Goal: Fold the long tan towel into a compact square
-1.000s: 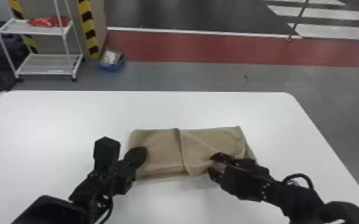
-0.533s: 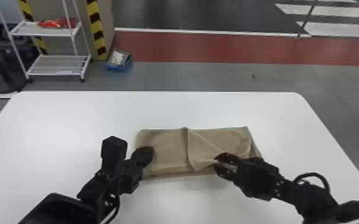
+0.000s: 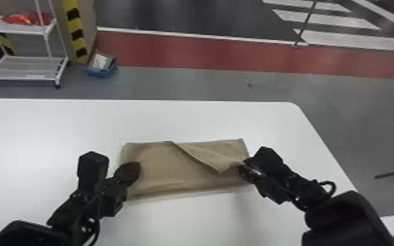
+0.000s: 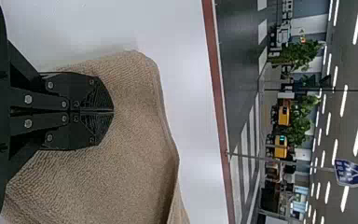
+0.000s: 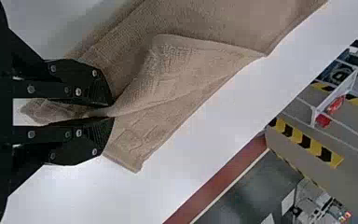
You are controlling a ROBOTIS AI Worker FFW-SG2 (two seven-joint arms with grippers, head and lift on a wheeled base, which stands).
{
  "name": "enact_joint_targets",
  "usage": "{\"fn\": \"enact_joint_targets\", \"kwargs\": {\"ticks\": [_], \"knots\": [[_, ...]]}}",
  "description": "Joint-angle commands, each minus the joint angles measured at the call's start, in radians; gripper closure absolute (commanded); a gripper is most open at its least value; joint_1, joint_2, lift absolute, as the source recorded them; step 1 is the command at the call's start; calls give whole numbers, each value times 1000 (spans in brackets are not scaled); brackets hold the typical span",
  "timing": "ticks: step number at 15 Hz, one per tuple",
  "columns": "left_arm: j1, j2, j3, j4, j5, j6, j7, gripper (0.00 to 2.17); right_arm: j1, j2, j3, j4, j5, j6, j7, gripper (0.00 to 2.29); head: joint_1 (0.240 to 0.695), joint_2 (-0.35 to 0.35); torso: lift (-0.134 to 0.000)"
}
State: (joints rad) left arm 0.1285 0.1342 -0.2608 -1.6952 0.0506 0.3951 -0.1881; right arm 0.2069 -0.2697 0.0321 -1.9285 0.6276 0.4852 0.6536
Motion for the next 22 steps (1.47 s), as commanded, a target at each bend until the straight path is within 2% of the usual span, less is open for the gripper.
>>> {"fn": "enact_joint_targets", "kwargs": {"ticks": [1, 5, 7, 9, 10, 12, 15, 17, 19, 22], "knots": [[3, 1, 3, -1, 0, 0, -1, 1997, -20, 3, -9, 48, -39, -13, -35, 961, 695, -197, -123], [6, 4, 2, -1, 0, 0, -1, 1997, -26, 6, -57, 102, -166, -124, -143, 944, 695, -208, -123], [6, 4, -1, -4, 0, 0, -1, 1997, -26, 17, -84, 131, -194, -198, -209, 552, 695, -209, -123], [14, 5, -5, -15, -6, 6, -1, 1997, -32, 18, -116, 161, -246, -219, -276, 485, 695, -221, -123], [16, 5, -5, -17, -8, 6, -1, 1997, -37, 20, -133, 180, -275, -234, -325, 353, 695, -227, -123], [20, 5, -5, -23, -8, 12, -1, 1997, -52, 20, -156, 223, -292, -225, -391, 296, 695, -261, -123], [34, 5, -1, -40, -8, 15, -1, 1997, -80, 18, -192, 276, -316, -179, -433, 232, 695, -296, -123], [34, 5, -3, -38, -15, 15, -1, 1997, -66, 20, -205, 266, -322, -191, -437, 201, 695, -326, -123], [33, 1, -5, -37, -20, 15, -1, 1997, -8, 23, -218, 175, -405, -191, -433, 198, 695, -334, -123], [29, -2, -8, -32, -21, 15, -1, 1997, 80, 37, -221, -4, -479, -121, -408, 198, 695, -328, -123]]}}
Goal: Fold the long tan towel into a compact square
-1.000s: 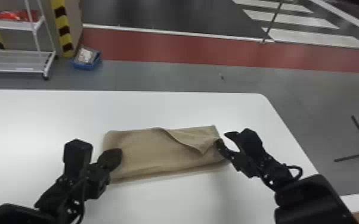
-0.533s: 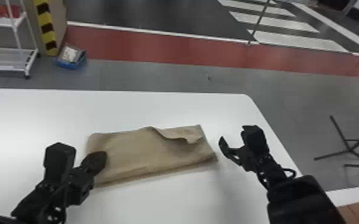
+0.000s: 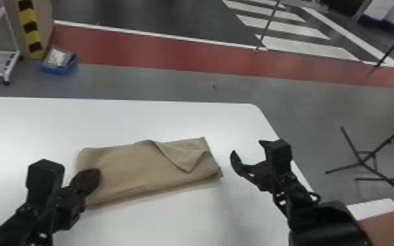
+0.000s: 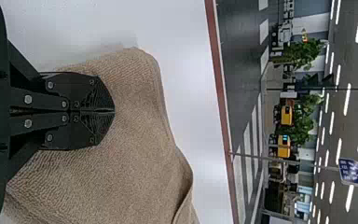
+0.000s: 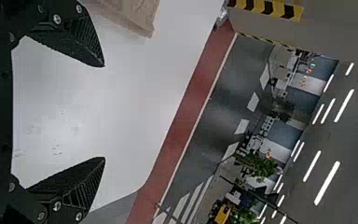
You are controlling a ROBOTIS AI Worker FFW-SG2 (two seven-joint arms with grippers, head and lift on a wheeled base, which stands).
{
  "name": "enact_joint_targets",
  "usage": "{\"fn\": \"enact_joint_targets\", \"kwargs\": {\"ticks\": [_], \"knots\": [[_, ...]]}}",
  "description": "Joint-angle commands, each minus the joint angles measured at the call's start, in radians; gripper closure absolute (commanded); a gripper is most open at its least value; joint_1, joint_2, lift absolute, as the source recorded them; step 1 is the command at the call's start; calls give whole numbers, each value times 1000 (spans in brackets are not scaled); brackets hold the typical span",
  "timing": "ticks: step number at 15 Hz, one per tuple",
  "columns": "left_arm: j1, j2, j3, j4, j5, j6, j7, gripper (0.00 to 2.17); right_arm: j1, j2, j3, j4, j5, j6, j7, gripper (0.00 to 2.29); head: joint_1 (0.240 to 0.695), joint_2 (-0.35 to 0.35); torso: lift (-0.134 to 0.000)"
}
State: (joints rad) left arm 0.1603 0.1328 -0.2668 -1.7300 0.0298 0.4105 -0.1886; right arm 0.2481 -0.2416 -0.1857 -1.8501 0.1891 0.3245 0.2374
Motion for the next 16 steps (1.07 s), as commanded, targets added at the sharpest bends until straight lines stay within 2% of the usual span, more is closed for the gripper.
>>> {"fn": "enact_joint_targets", "kwargs": {"ticks": [1, 3, 6, 9, 11, 14, 15, 16], "knots": [[-4, -2, -2, 4, -1, 0, 0, 1997, 63, 8, 0, -143, -59, 80, 28, 201, 695, -322, -123], [-10, -2, -5, 12, -1, 0, 1, 1997, 82, 13, 34, -205, -79, 120, 62, 201, 695, -301, -123], [-13, -4, -12, 15, -1, 0, 1, 1997, 45, 11, 124, -186, -56, 169, 68, 238, 695, -254, -123], [-13, -2, -9, 17, 1, 0, 1, 1997, -24, 13, 164, -123, -50, 236, 169, 653, 695, -217, -123], [-13, -2, -3, 23, 1, 0, 1, 1997, -33, 13, 175, -123, -34, 264, 221, 1261, 695, -193, -123], [-22, -4, -2, 32, 1, 0, 1, 1997, -27, 13, 177, -141, -37, 279, 250, 1278, 695, -169, -123], [-25, -4, -5, 32, 1, 0, 1, 1997, -26, 13, 181, -141, -22, 288, 247, 1133, 695, -164, -123], [-25, -4, -8, 32, 1, 0, 1, 1997, -27, 13, 190, -141, 10, 288, 243, 842, 695, -163, -123]]}}
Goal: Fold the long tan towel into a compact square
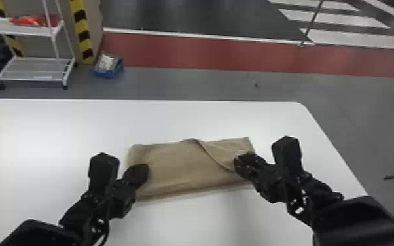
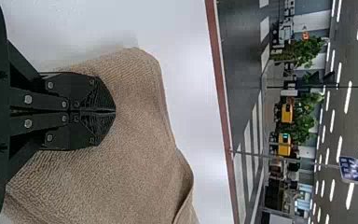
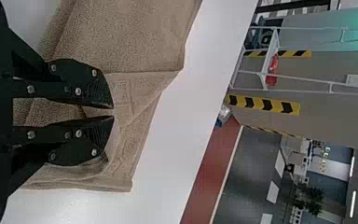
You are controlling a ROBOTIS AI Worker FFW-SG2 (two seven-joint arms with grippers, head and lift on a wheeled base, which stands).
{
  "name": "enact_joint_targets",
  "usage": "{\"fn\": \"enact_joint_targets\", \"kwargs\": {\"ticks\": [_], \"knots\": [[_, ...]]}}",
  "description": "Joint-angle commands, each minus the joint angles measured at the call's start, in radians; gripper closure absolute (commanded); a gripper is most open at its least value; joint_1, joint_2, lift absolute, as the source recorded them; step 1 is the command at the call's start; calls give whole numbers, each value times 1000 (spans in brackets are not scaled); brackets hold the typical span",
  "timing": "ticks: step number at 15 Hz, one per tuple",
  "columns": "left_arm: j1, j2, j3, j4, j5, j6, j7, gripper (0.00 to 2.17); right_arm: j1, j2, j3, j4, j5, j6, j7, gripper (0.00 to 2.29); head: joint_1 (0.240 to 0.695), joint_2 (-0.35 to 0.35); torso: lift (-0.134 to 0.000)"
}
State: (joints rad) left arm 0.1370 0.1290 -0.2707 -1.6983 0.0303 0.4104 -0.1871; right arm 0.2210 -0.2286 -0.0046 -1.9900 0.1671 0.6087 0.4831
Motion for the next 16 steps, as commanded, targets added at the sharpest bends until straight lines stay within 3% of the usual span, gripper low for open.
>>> {"fn": "enact_joint_targets", "kwargs": {"ticks": [1, 9, 10, 16], "knots": [[-2, 0, -4, 0, 0, 0, 0, 1997, -2, -2, 17, -1, 51, 10, -3, 775, 695, -165, -123], [-2, 0, -4, 3, 0, 0, 0, 1997, -58, -9, 60, 30, 121, 84, 6, 812, 695, -177, -123], [0, 0, -5, 3, 0, 0, -2, 1997, -68, -9, 61, 33, 120, 93, 11, 1055, 695, -175, -123], [0, 1, -7, -1, 0, 0, -2, 1997, -109, -9, 54, 72, 95, 142, 40, 1328, 695, -174, -123]]}}
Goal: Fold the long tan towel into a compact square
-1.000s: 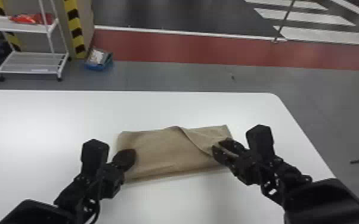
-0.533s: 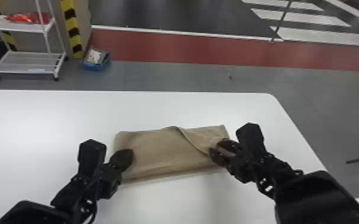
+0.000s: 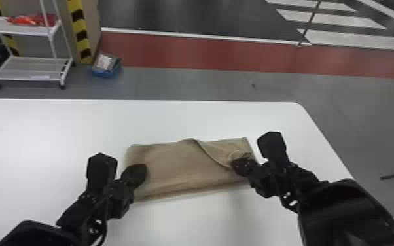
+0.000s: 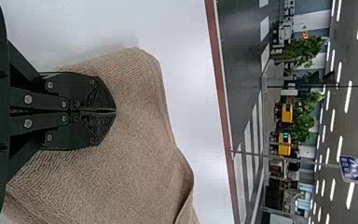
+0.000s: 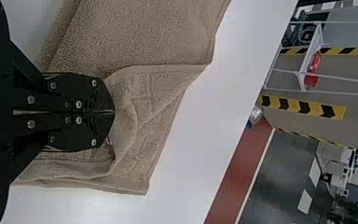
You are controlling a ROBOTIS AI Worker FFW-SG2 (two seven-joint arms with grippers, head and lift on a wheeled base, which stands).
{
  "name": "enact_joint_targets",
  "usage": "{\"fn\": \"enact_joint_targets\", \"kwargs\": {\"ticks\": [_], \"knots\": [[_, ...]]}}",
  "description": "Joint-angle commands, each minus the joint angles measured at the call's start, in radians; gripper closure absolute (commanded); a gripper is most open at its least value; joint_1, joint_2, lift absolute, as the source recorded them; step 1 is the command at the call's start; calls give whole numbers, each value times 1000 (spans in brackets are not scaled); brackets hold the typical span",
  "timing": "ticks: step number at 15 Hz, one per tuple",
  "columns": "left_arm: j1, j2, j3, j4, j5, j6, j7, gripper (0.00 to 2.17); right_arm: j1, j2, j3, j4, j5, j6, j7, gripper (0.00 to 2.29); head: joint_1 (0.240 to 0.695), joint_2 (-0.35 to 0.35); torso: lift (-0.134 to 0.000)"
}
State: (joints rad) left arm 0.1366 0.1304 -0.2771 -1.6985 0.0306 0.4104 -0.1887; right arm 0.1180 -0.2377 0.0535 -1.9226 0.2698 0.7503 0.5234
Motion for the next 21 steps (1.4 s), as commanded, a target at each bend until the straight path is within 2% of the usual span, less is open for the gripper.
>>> {"fn": "enact_joint_targets", "kwargs": {"ticks": [1, 2, 3, 4, 5, 8, 12, 14, 16, 18, 21], "knots": [[0, 0, -1, -3, -1, 0, 0, 1997, -6, 0, -8, 5, -11, -5, 1, 1328, 695, -175, -123], [-2, 0, -1, -1, -1, 0, 0, 1997, 0, 2, -12, -3, -26, -18, 1, 1298, 695, -176, -123], [-2, 0, -1, -1, -1, 0, 0, 1997, 9, -2, -12, -15, -40, -33, 7, 994, 695, -177, -123], [-2, 0, -1, -3, -1, 3, 0, 1997, 14, 0, -14, -27, -40, -36, 21, 572, 695, -176, -123], [-2, 0, -2, -3, -3, 18, 0, 1997, 14, 0, -14, -30, -40, -21, 33, 394, 695, -167, -123], [-2, 0, -4, -3, -4, 22, 0, 1997, 9, 0, -14, -38, -55, 41, 70, 394, 695, -160, -123], [-5, 0, -1, -1, -4, 18, 0, 1997, -18, 0, -1, -39, -46, 102, 78, 404, 695, -158, -123], [-5, -2, -1, 0, -4, 18, 0, 1997, -26, 2, 5, -35, -29, 102, 75, 623, 695, -157, -123], [-5, 0, -1, 2, -4, 18, 0, 1997, -37, 0, 3, -19, -29, 105, 73, 653, 695, -158, -123], [-5, -2, -1, 3, -4, 18, 2, 1997, -51, 2, 3, -1, -27, 105, 64, 903, 695, -160, -123], [-5, -2, -1, 7, -4, 18, 2, 1997, -60, 5, 2, 13, -29, 96, 44, 910, 695, -166, -123]]}}
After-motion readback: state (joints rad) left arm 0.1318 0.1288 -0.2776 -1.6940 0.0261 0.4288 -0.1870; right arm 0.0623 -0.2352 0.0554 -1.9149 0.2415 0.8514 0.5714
